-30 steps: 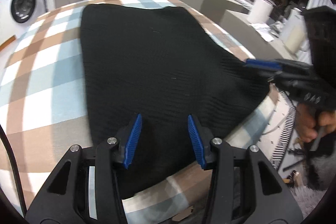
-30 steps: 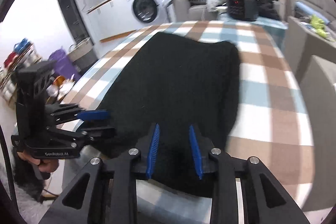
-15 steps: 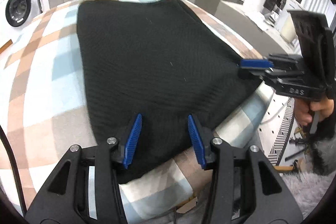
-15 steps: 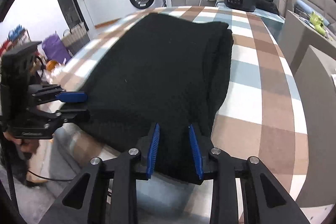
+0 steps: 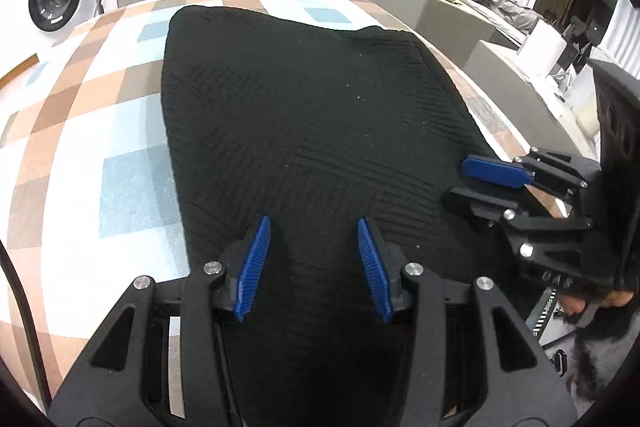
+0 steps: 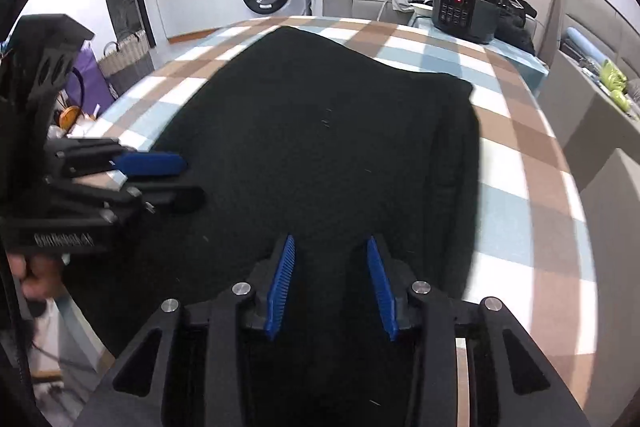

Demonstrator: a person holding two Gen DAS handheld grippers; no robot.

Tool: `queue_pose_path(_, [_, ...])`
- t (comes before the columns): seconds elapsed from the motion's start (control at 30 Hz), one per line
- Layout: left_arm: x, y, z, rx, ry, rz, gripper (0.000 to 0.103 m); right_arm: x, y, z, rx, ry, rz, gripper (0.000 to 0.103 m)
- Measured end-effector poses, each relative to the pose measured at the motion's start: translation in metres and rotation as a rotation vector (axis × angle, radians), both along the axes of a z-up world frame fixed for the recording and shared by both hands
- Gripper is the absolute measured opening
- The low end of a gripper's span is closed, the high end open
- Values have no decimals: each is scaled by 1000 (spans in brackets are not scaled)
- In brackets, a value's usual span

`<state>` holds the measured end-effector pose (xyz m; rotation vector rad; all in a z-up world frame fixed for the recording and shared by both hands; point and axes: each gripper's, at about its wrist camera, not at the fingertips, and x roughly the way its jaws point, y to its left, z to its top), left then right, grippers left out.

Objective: Fold small clothes

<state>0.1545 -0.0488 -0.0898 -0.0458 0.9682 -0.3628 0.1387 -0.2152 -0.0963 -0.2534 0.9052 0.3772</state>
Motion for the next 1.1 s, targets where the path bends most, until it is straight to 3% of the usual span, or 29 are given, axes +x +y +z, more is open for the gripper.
queue_pose_path(0.2, [-1, 8, 10, 15, -31, 16, 43, 3, -17, 16, 60, 17, -32, 38])
queue_pose_path(0.37, [32, 8, 16, 16, -50, 39, 43, 37, -4, 16, 47, 23, -34, 38])
queue_pose_path(0.53, [60, 14, -1, 55, -13, 56, 43, 60, -3, 5, -27, 32, -33, 38])
queue_pose_path(0.63, [55, 20, -1, 46, -22, 57, 43, 59, -26, 7, -71, 22, -120, 40])
queue_pose_path(0.77, [30, 28, 6, 61, -41, 86, 43, 42, -73, 17, 167, 95, -188, 44])
queue_pose_path(0.83, [11, 33, 9, 57, -40, 110, 43, 33, -83, 17, 229, 129, -196, 45])
queue_pose_path(0.9, [-2, 41, 9, 20, -14, 125, 43, 26, -87, 13, 295, 166, -190, 55])
queue_pose_path(0.97, [-17, 47, 7, -17, 6, 140, 43, 19, -84, 8, 329, 203, -173, 61])
queue_pose_path(1.1, [-33, 53, 6, -35, 18, 159, 43, 16, -71, -7, 292, 222, -168, 60])
